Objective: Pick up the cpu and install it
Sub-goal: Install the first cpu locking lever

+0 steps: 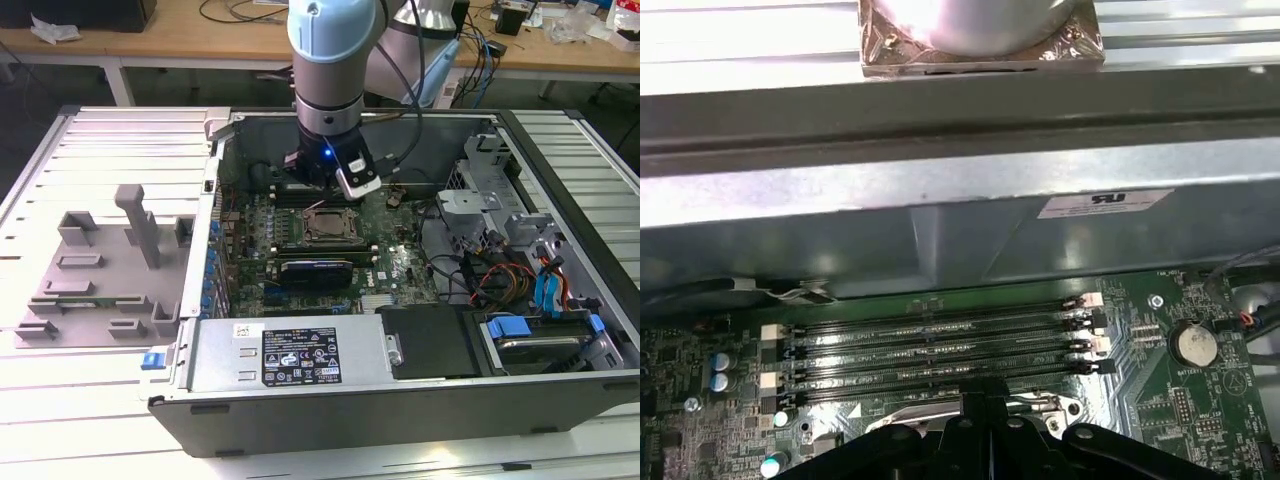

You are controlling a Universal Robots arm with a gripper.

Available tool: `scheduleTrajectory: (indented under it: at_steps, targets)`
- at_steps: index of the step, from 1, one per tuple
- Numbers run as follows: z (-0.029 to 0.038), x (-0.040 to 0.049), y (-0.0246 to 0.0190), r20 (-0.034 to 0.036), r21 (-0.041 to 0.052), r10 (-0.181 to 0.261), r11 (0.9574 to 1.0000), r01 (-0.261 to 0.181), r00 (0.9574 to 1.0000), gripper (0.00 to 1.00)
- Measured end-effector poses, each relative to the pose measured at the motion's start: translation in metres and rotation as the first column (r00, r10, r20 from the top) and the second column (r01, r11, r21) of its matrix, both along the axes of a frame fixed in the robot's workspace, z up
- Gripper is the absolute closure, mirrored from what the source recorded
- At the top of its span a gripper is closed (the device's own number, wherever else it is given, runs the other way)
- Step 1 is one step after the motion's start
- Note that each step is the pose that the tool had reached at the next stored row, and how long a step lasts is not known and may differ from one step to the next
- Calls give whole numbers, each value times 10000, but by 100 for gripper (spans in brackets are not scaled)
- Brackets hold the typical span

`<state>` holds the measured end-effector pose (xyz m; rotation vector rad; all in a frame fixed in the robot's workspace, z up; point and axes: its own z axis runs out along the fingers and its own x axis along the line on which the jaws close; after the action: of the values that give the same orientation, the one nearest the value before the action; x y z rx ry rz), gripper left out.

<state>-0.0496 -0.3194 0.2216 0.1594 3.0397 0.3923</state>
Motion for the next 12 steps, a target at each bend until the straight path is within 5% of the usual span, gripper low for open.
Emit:
scheduleTrajectory:
  at_steps: [4,7,12]
  targets:
    - [-3,-14,58,1,-68,-65,10000,65,10000,89]
    - [-25,-15,57,4,-285,-329,9991,329,9995,89]
    - [-98,-15,69,13,-491,-796,9956,796,9968,89]
